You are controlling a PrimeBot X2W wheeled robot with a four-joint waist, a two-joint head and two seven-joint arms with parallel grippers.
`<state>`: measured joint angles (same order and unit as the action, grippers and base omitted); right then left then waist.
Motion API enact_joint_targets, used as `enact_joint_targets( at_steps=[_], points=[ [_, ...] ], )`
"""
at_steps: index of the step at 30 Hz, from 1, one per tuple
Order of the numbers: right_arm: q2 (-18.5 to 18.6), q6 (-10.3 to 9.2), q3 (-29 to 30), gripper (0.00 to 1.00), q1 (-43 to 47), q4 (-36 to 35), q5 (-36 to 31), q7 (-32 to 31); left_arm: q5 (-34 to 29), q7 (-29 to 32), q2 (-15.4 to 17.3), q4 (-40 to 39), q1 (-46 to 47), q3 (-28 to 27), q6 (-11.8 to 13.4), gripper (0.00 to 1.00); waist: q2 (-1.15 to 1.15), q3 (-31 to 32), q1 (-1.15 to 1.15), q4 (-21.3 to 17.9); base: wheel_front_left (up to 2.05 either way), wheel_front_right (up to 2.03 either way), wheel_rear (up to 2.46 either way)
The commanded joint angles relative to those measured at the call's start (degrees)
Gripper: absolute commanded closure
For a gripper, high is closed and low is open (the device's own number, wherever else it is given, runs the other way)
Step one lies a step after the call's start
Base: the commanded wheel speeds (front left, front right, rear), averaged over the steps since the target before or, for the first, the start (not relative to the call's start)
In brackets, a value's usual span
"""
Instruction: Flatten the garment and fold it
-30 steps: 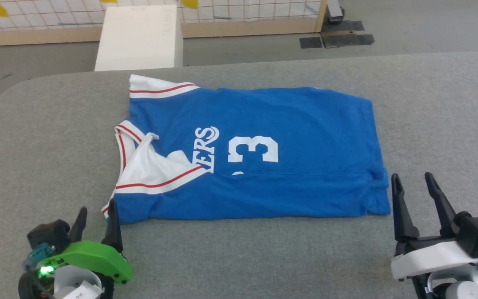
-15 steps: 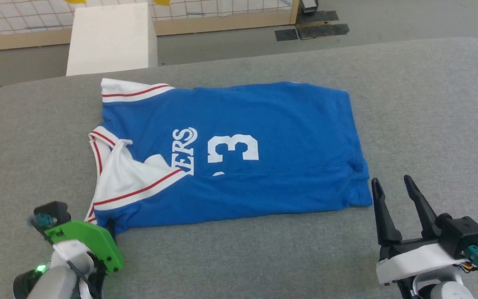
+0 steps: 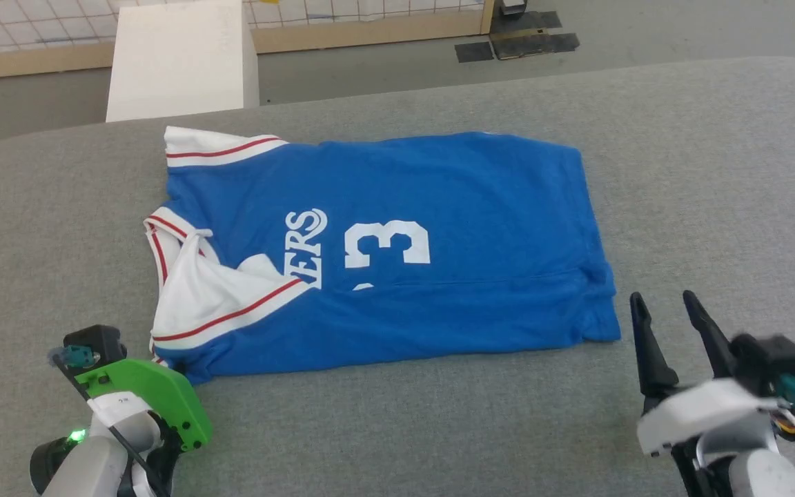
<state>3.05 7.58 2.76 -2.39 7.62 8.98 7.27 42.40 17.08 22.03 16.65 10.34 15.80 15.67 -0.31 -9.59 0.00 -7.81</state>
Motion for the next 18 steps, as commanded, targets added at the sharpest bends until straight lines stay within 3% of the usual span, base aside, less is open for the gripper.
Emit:
enact_joint_targets(
  at_steps=[1,8,18],
  points=[
    [-0.2,-0.09,0.4,0.0,-2.0,1.1,-0.3,-2.5,0.7,0.3,-0.6,0.7,-1.2,0.8,-0.3,1.0,0.31,-0.1,0.0,0.5,0.0,0.0,0.0],
    [-0.2,-0.09,2.7,0.0,-8.0,8.4,-0.4,-22.3,0.5,0.0,-1.0,0.3,-0.2,1.8,-1.4,1.0,0.31,-1.0,0.0,2.3,0.0,0.0,0.0],
    [-0.2,-0.09,4.1,0.0,-10.7,9.1,-3.4,-43.2,0.2,-0.6,-0.9,-0.4,0.5,2.5,-2.0,1.0,0.31,-2.7,0.0,3.8,0.0,0.0,0.0]
  ],
)
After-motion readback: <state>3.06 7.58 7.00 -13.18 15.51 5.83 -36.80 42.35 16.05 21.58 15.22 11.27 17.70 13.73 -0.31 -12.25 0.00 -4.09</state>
